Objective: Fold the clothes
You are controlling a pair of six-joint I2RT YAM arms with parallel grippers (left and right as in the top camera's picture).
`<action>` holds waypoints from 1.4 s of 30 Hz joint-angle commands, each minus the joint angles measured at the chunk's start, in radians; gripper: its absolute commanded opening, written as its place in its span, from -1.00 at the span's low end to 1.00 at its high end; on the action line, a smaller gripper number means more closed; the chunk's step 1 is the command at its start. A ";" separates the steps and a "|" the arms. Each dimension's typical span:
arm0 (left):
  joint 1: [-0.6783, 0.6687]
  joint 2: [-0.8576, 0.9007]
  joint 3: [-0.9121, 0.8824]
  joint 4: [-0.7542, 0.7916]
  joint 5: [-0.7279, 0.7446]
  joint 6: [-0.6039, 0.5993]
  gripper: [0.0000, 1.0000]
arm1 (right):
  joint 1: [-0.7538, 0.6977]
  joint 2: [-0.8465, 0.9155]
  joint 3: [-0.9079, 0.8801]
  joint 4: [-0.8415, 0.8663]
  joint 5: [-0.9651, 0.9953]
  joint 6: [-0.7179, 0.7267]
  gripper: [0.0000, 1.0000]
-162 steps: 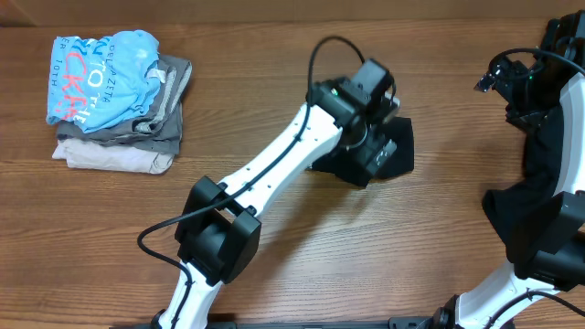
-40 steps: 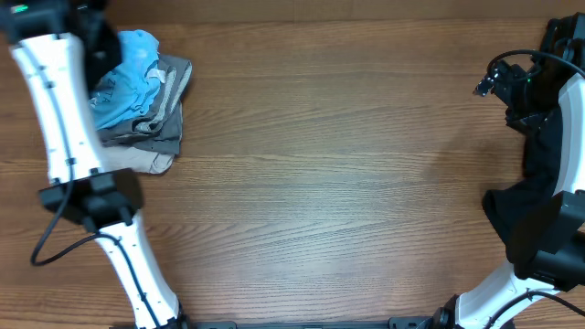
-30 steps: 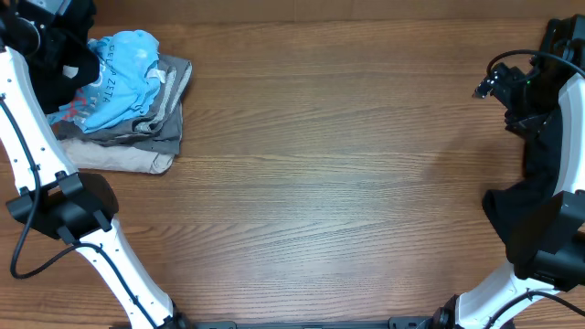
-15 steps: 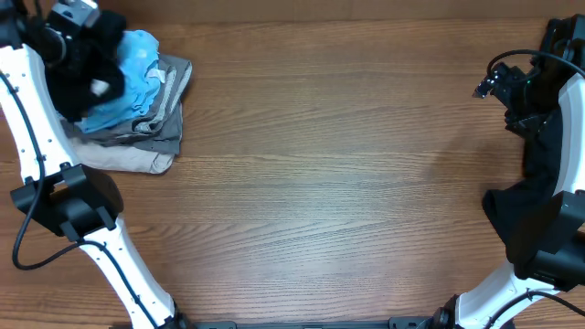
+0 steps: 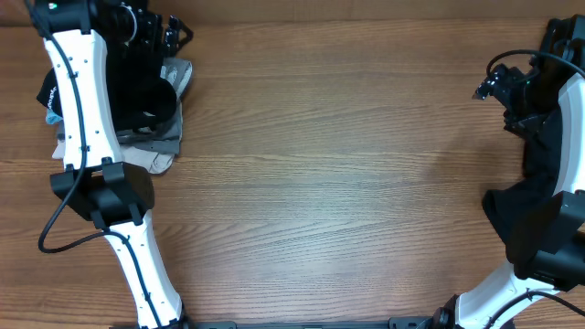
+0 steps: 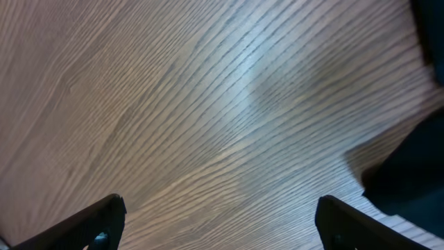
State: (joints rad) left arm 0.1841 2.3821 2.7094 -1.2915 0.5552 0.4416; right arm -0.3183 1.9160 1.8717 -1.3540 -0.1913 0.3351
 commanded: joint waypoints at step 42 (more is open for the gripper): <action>-0.045 -0.045 0.085 -0.045 0.091 -0.229 1.00 | 0.346 -0.663 -0.299 0.513 0.164 -0.161 1.00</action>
State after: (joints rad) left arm 0.1379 2.3741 2.7804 -1.3396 0.6254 0.2337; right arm 0.0227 1.3651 1.7180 -0.9257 -0.0238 0.1822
